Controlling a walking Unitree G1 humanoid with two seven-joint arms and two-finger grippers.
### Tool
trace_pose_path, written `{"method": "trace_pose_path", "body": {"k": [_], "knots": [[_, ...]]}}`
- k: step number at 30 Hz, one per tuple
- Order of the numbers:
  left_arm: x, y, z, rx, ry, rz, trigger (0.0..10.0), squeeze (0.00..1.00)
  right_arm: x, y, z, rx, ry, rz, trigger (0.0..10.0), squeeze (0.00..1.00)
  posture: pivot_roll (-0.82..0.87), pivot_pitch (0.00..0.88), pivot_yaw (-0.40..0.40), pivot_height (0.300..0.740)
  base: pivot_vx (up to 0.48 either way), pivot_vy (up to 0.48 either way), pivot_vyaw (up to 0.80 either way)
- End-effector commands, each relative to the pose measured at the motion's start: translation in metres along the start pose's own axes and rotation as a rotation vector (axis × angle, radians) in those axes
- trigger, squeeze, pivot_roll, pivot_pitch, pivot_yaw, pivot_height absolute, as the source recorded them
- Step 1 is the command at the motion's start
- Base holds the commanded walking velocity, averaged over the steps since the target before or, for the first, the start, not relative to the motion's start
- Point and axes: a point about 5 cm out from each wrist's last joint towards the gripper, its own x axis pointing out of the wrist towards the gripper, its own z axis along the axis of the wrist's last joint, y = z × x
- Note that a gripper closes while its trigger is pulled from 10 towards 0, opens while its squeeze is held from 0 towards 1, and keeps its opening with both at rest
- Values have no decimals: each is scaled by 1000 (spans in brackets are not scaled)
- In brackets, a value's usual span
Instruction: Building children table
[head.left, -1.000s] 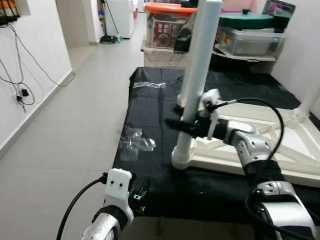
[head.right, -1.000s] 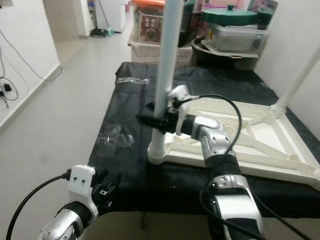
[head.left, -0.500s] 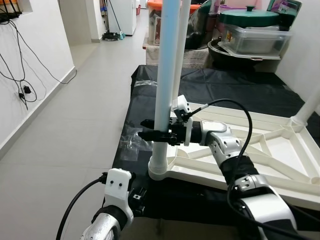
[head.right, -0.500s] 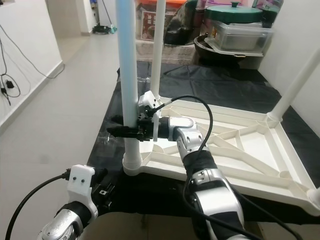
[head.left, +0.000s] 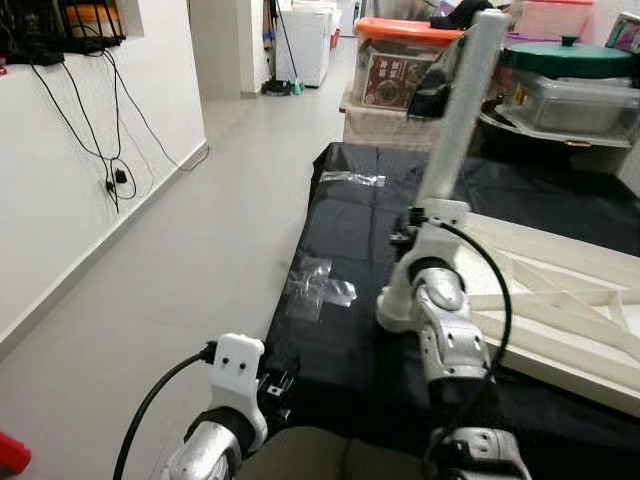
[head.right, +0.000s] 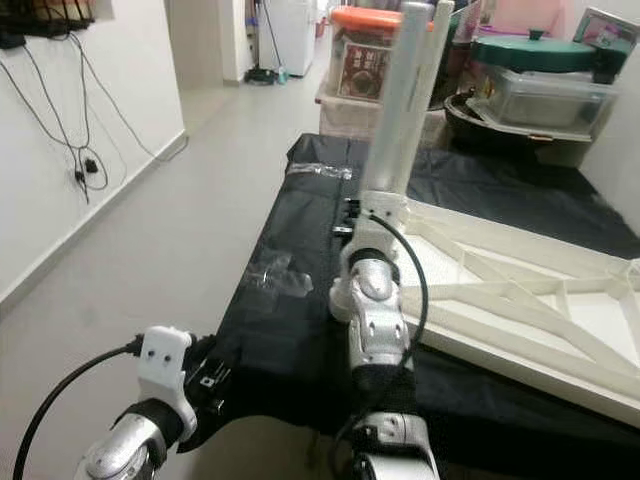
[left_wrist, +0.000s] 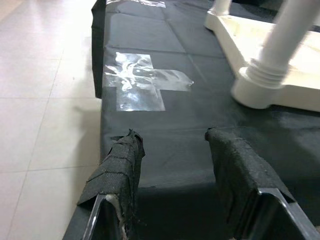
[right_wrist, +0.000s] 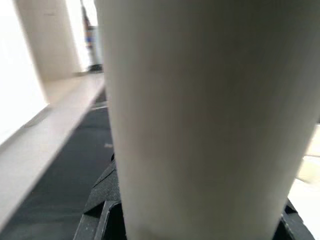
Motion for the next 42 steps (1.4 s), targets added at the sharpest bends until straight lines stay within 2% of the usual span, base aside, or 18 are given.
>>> {"method": "trace_pose_path", "body": {"k": [1, 2, 3, 4, 5, 10, 11, 13, 17, 18, 23, 27, 28, 29, 30, 39, 41, 42], "knots": [[-1, -1, -5, 0, 19, -6, 10000, 0, -13, 11, -26, 51, 82, -6, 0, 0, 104, 0, -73, 740, 0, 0, 0], [-1, -1, -5, 0, 19, -6, 10000, 0, -13, 11, -26, 51, 82, -6, 0, 0, 104, 0, -73, 740, 0, 0, 0], [-1, -2, -7, 1, 20, -4, 10000, 0, -13, 22, -26, 82, 65, 58, 10000, 0, 102, 0, -73, 740, 0, 0, 0], [-1, -2, -7, 1, 20, -4, 10000, 0, -13, 22, -26, 82, 65, 58, 10000, 0, 102, 0, -73, 740, 0, 0, 0], [-2, -2, -9, 2, 23, -2, 10000, 0, -11, 36, -21, 104, 6, 173, 10000, 1000, 96, 0, -74, 740, 0, 0, 0], [-2, -2, -10, -2, 26, -7, 10000, 0, -1, 43, -3, 126, -92, 364, 10000, 1000, 90, 0, -70, 740, 0, 0, 0], [0, -2, -10, -4, 28, -8, 10000, 0, 4, 43, 15, 130, -130, 672, 10000, 0, 93, 0, -66, 740, 0, 0, 0], [2, -2, -10, -4, 26, -11, 10000, 0, 6, 36, 16, 67, -59, 935, 10000, 0, 85, 0, -63, 740, 0, 0, 0], [2, -2, -10, -6, 25, -12, 10000, 0, 7, 28, 14, 18, 4, 1079, 10000, 0, 86, 0, -68, 740, 0, 0, 0], [3, -2, -9, -4, 22, -13, 10000, 0, 3, 26, 18, 9, 79, 1331, 10000, 0, 91, 0, -74, 740, 0, 0, 0], [4, -2, -8, -3, 19, -12, 10000, 0, -1, 26, 19, -6, 105, 1468, 10000, 0, 95, 0, -75, 740, 0, 0, 0], [4, -1, -7, 0, 13, -3, 10000, 0, -8, 47, 16, -38, 151, 1651, 10000, 0, 107, 0, -76, 740, 0, 0, 0], [4, -1, -6, 1, 11, -1, 10000, 0, -10, 53, 13, -52, 169, 1706, 3569, 0, 108, 0, -80, 740, 0, 0, 0], [4, -1, -6, 1, 11, -1, 10000, 0, -10, 53, 13, -52, 169, 1706, 3569, 0, 108, 0, -80, 740, 0, 0, 0], [4, -1, -6, 1, 10, 2, 10000, 0, -12, 59, 12, -43, 173, 1739, 0, 0, 111, 0, -84, 740, 0, 0, 0], [4, 1, -6, 1, 10, 5, 10000, 0, -10, 61, -5, -3, 161, 1554, 0, 0, 107, 0, -75, 740, 0, 0, 0], [5, 1, -6, 2, 10, 5, 10000, 0, 10, 52, -6, -54, 110, 1205, 0, 0, 106, 0, -74, 740, 0, 0, 0], [5, 1, -6, 2, 10, 5, 10000, 0, 10, 52, -6, -54, 110, 1205, 0, 0, 106, 0, -74, 740, 0, 0, 0]]}}
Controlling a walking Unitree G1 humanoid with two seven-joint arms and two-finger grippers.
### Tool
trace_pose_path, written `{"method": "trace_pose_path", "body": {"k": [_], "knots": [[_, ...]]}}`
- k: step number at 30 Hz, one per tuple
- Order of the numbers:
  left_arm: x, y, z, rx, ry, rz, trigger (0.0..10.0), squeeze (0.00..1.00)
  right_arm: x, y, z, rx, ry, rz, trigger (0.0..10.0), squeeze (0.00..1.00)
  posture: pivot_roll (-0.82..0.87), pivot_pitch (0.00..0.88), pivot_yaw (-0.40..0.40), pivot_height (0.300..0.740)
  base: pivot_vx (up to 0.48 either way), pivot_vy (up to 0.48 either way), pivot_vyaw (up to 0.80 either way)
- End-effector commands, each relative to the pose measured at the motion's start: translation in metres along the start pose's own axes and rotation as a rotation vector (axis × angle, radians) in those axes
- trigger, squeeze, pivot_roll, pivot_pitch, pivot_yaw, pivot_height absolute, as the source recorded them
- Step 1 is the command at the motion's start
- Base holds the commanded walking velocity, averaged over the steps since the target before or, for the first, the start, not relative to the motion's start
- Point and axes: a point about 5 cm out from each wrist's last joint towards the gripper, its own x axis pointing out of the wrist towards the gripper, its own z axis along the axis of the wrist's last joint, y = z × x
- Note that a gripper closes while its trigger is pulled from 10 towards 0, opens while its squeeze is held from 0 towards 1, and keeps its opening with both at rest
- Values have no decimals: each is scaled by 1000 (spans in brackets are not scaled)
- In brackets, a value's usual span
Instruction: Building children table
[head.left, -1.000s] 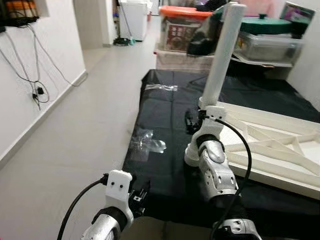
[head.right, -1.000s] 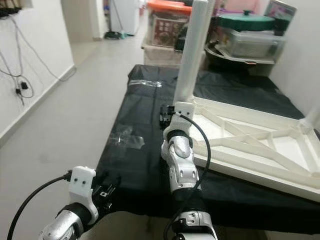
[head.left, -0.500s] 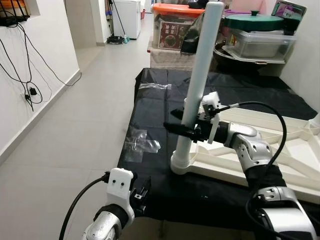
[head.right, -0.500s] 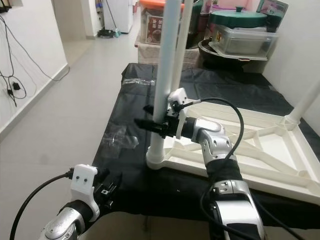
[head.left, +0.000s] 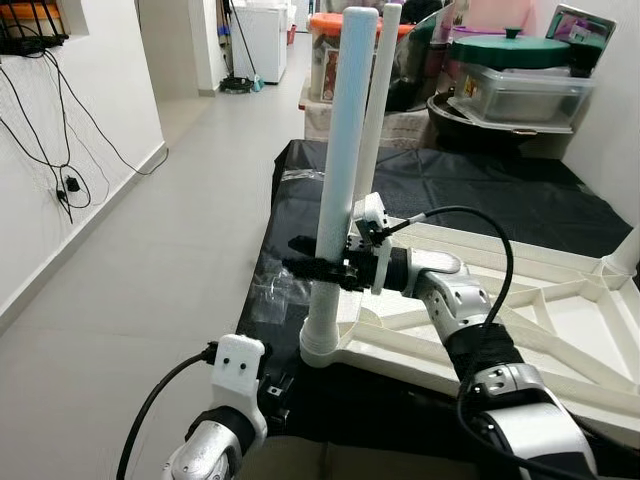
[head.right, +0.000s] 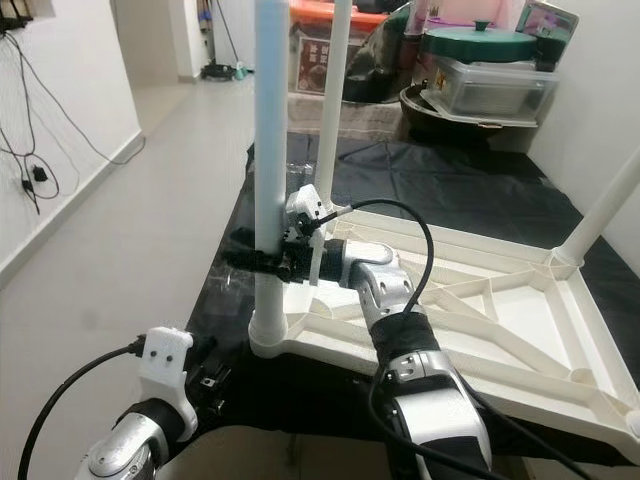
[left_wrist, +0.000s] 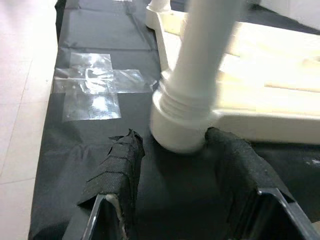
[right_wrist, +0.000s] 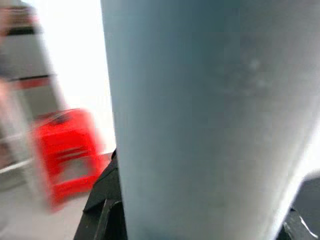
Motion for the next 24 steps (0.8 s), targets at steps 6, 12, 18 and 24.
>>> {"method": "trace_pose_path", "body": {"k": [6, 12, 18, 24], "knots": [[2, 2, -3, 3, 10, 5, 10000, 0, -32, -40, -14, 5, 55, -669, 0, 0, 89, 0, -64, 740, 0, 0, 0], [6, 5, -3, 12, 9, 5, 10000, 0, -73, -22, -21, 56, 43, -1356, 0, 0, 83, 0, -59, 740, 0, 0, 0], [7, 6, -4, 15, 9, 9, 10000, 0, -49, 4, -27, 88, 23, -1359, 10000, 0, 86, 0, -62, 740, 0, 0, 0], [6, 7, -4, 10, 9, 10, 10000, 0, -21, 5, -27, 64, -102, -1077, 10000, 345, 82, 10, -61, 740, 0, 0, 0]]}}
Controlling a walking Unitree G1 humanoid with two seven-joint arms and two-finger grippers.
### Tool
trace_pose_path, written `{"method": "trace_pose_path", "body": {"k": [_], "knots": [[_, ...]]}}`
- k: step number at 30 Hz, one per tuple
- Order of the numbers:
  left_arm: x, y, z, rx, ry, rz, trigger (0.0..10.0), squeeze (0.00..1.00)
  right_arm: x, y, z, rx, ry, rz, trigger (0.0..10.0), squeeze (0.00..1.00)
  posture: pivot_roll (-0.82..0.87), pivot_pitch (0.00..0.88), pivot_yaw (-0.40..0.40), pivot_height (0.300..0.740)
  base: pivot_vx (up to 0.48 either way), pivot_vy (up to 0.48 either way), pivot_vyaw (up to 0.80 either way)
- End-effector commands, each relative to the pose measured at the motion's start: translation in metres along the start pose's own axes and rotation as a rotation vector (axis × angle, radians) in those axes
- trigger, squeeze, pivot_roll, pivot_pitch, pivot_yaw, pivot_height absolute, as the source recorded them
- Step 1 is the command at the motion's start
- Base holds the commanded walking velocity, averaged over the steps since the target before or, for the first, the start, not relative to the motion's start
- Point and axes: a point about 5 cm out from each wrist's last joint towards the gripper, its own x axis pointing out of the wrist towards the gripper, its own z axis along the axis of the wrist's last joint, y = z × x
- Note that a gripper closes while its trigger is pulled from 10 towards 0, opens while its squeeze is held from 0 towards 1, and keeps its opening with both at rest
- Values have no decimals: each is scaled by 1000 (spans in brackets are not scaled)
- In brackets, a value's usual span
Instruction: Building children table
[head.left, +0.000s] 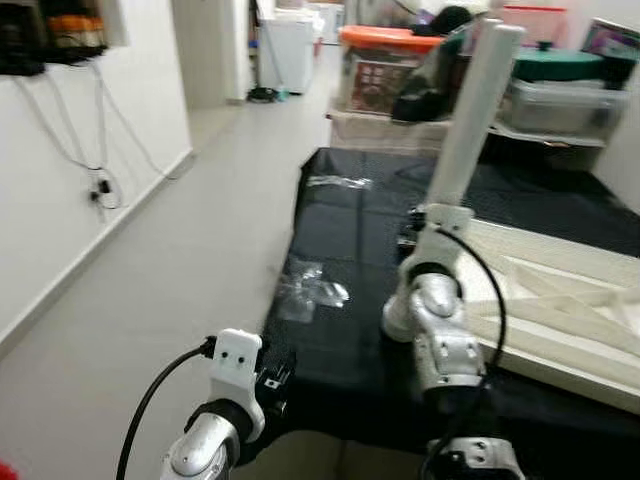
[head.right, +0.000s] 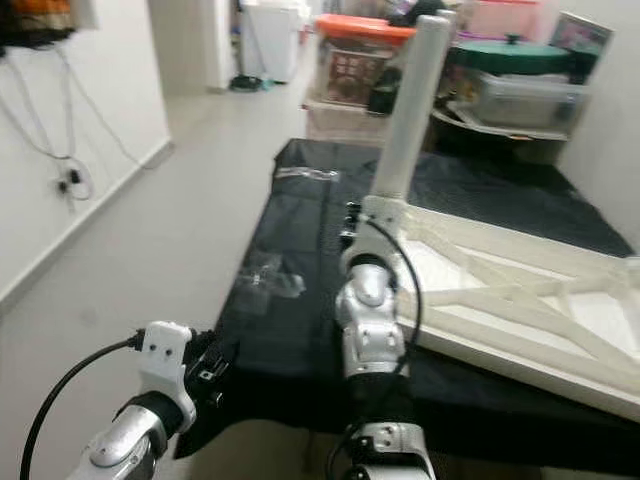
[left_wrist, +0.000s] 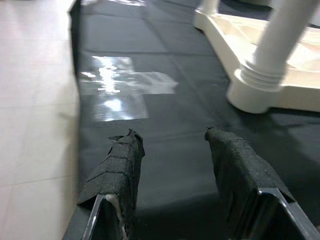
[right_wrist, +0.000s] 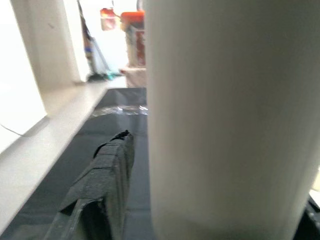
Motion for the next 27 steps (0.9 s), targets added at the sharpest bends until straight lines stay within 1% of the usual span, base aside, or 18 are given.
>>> {"method": "trace_pose_path", "body": {"k": [1, 2, 3, 4, 6, 7, 9, 10, 11, 12, 13, 16, 18, 22, 23, 24, 26, 27], "knots": [[0, 0, -4, -1, 14, 0, 10000, 0, -1, 8, -8, 43, 25, 64, 10000, 345, 82, 10, -61, 740, 0, 0, 0], [0, 0, -4, -2, 14, 0, 10000, 0, 4, 7, -5, 96, 16, 169, 10000, 0, 83, 14, -59, 740, 0, 0, 0], [0, 0, -4, -3, 15, -1, 10000, 0, 11, 8, -4, 71, 49, 354, 10000, 0, 84, 18, -59, 740, 0, 0, 0], [0, 0, -4, -3, 15, -1, 10000, 0, 11, 8, -4, 71, 49, 354, 10000, 0, 84, 18, -59, 740, 0, 0, 0], [1, 1, -3, -2, 15, -3, 10000, 0, 14, 1, -3, -10, 125, 647, 10000, 0, 86, 22, -56, 740, 0, 0, 0], [1, 1, -3, -2, 15, -3, 10000, 0, 14, 1, -3, -10, 125, 647, 10000, 0, 86, 22, -56, 740, 0, 0, 0], [1, 1, -3, 1, 16, -7, 10000, 0, 7, -11, 5, -72, 193, 989, 10000, 0, 86, 21, -53, 740, 0, 0, 0], [1, 1, -3, 1, 16, -7, 10000, 0, 7, -11, 5, -72, 193, 989, 10000, 0, 86, 21, -53, 740, 0, 0, 0], [1, 2, -3, 2, 16, -8, 10000, 0, 5, -14, 8, -84, 211, 1088, 10000, 0, 86, 21, -53, 740, 0, 0, 0], [1, 2, -3, 2, 16, -8, 10000, 0, 5, -14, 8, -84, 211, 1088, 10000, 0, 86, 21, -53, 740, 0, 0, 0], [2, 2, -3, 3, 17, -9, 10000, 0, 4, -13, 13, -70, 212, 1173, 10000, 0, 91, 22, -54, 740, 0, 0, 0], [2, 2, -3, 4, 17, -10, 10000, 0, 4, -11, 16, -58, 212, 1219, 10000, 0, 91, 22, -54, 740, 0, 0, 0], [2, 3, -3, 7, 17, -5, 10000, 0, 7, 3, 21, -18, 207, 1340, 10000, 0, 105, 22, -57, 740, 0, 0, 0], [2, 3, -3, 8, 17, -4, 10000, 0, 7, 9, 22, -6, 206, 1379, 10000, 0, 105, 22, -57, 740, 0, 0, 0], [1, 3, -3, 9, 17, -2, 10000, 0, 5, 16, 23, 11, 204, 1444, 10000, 0, 105, 17, -60, 740, 0, 0, 0], [1, 3, -3, 9, 17, -2, 10000, 0, 5, 16, 23, 11, 204, 1444, 10000, 0, 105, 17, -60, 740, 0, 0, 0], [2, 3, -4, 9, 16, -1, 10000, 0, -2, 27, 21, 33, 191, 1535, 0, 0, 101, 2, -59, 740, 0, 0, 0], [2, 3, -4, 9, 16, -1, 10000, 0, -2, 27, 21, 33, 191, 1535, 0, 0, 101, 2, -59, 740, 0, 0, 0]]}}
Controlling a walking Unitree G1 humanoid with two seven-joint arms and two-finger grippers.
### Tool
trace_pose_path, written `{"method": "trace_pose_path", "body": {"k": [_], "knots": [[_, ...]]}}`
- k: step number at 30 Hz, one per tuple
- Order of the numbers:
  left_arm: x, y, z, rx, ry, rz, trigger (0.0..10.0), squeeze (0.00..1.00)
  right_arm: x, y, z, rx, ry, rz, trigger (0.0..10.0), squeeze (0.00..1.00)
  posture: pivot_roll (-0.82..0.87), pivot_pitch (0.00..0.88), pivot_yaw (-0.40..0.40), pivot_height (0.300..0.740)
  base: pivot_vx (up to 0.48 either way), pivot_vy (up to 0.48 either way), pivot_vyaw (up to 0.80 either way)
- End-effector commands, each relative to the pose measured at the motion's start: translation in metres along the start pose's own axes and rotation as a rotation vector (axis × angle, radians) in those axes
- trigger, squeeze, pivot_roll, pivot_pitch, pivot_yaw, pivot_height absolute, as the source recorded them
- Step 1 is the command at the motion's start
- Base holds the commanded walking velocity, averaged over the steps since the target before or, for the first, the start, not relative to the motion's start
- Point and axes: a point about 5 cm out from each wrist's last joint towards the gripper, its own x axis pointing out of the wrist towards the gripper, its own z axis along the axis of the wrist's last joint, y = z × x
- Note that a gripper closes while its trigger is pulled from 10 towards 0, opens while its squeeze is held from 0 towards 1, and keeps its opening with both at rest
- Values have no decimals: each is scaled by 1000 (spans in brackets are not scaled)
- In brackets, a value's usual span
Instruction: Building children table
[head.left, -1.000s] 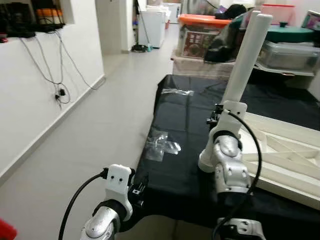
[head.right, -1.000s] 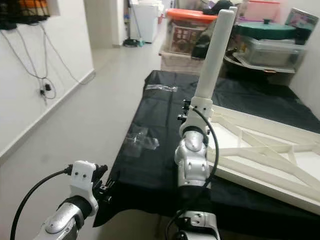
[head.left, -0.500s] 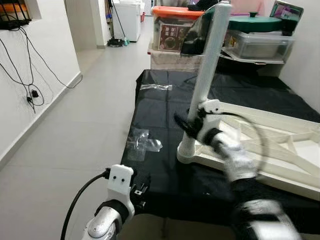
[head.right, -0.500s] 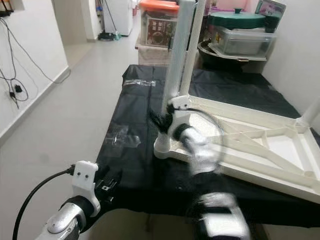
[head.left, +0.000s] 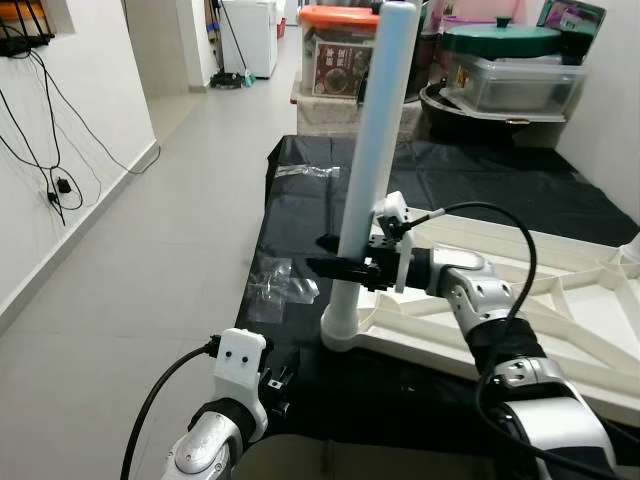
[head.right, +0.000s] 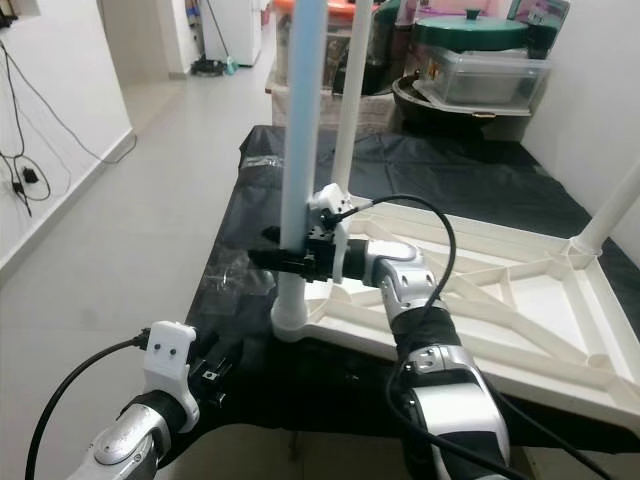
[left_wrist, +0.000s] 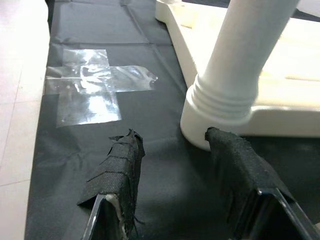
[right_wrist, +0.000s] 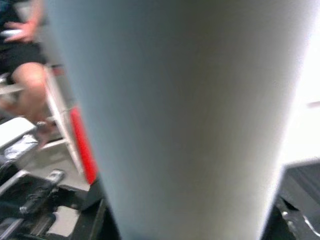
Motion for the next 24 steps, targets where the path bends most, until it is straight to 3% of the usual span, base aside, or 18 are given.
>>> {"method": "trace_pose_path", "body": {"k": [1, 4, 5, 6, 7, 8, 9, 11, 13, 14, 15, 16, 18, 19, 20, 21, 23, 24], "knots": [[0, 2, -2, 4, 7, 4, 10000, 0, 12, 9, -3, 13, -27, 76, 0, 0, 100, 0, -60, 740, 0, 0, 0], [0, 1, -3, 3, 8, 1, 10000, 0, 12, 8, -9, -11, -26, 8, 0, 0, 100, 0, -64, 740, 0, 0, 0], [0, 0, -4, 2, 8, -1, 10000, 0, 11, 3, -15, -19, -17, -125, 0, 0, 100, 0, -66, 740, 0, 0, 0], [0, -1, -5, 2, 9, -4, 10000, 0, 8, -8, -20, -30, 5, -340, 0, 0, 99, 0, -67, 740, 0, 0, 0], [0, -1, -5, 2, 9, -4, 10000, 0, 8, -8, -20, -30, 5, -340, 0, 0, 99, 0, -67, 740, 0, 0, 0], [0, -1, -5, 2, 10, -5, 10000, 0, 3, -16, -25, -18, 20, -515, 0, 0, 98, 0, -67, 740, 0, 0, 0], [0, -1, -5, 2, 10, -5, 10000, 0, 3, -16, -25, -18, 20, -515, 0, 0, 98, 0, -67, 740, 0, 0, 0], [-1, -1, -6, 1, 12, -7, 10000, 0, -28, -37, -33, 13, 72, -1053, 0, 0, 89, 0, -66, 740, 0, 0, 0], [-1, -1, -6, 1, 12, -7, 10000, 0, -28, -37, -33, 13, 72, -1053, 0, 0, 89, 0, -66, 740, 0, 0, 0], [-1, -2, -7, 1, 14, -10, 10000, 0, -49, -37, -38, 19, 83, -1323, 0, 0, 80, 0, -63, 740, 0, 0, 0], [-1, -2, -7, 1, 14, -10, 10000, 0, -49, -37, -38, 19, 83, -1323, 0, 0, 80, 0, -63, 740, 0, 0, 0], [-1, -2, -8, 3, 15, -15, 10000, 0, -65, -31, -41, 23, 77, -1530, 0, 0, 84, 0, -66, 740, 0, 0, 0], [-1, -2, -8, 3, 15, -15, 10000, 0, -65, -31, -41, 23, 77, -1530, 0, 0, 84, 0, -66, 740, 0, 0, 0], [-1, -3, -9, 5, 16, -18, 10000, 0, -74, -21, -44, 46, 54, -1662, 0, 0, 83, 0, -64, 740, 0, 0, 0], [-1, -3, -9, 5, 16, -18, 10000, 0, -74, -21, -44, 46, 54, -1662, 0, 0, 83, 0, -64, 740, 0, 0, 0], [-1, -3, -10, 6, 18, -20, 10000, 0, -67, -9, -44, 87, 3, -1727, 0, 0, 84, 0, -62, 740, 0, 0, 0], [-1, -3, -10, 6, 18, -20, 10000, 0, -67, -9, -44, 87, 3, -1727, 0, 0, 84, 0, -62, 740, 0, 0, 0], [-1, -3, -11, 8, 19, -20, 10000, 0, -52, -2, -44, 131, -64, -1701, 0, 0, 85, 0, -65, 740, 0, 0, 0]]}}
